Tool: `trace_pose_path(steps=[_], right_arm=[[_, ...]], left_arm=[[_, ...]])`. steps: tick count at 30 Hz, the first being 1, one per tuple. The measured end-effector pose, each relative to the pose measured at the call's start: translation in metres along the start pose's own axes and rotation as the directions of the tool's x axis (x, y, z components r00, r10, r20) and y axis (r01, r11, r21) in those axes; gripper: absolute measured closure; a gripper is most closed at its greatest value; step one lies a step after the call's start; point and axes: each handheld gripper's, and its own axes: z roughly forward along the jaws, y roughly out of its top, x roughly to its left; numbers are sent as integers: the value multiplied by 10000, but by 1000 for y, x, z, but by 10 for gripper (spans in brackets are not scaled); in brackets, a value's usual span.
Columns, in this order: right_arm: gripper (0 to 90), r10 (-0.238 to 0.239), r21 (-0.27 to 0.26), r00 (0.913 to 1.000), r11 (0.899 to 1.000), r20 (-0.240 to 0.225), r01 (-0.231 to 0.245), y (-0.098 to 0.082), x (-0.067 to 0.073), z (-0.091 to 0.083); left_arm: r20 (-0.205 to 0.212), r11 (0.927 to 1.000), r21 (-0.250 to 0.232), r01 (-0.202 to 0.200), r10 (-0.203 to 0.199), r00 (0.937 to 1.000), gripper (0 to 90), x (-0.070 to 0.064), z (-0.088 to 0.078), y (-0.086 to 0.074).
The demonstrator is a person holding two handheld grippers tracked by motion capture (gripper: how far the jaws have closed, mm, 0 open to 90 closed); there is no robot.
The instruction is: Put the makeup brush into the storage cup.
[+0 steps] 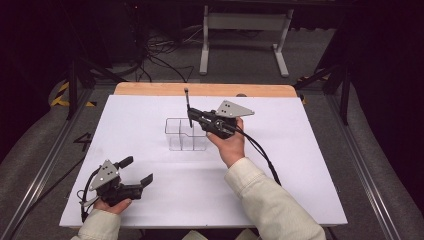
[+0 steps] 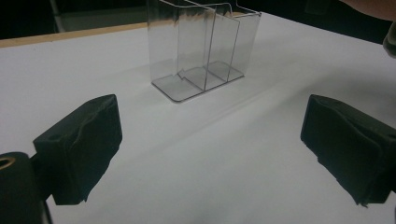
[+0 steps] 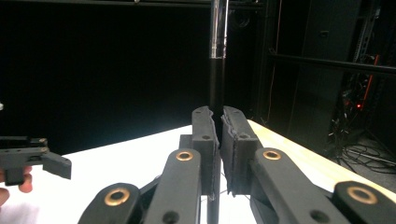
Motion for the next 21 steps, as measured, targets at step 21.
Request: trace_pose_path(steps=[21], right_arm=[[844,277,223,9994,9994,199,-281,-19,-5,17]], left_arm=[[41,10000,25,13,-13,10000,60,0,0,0]])
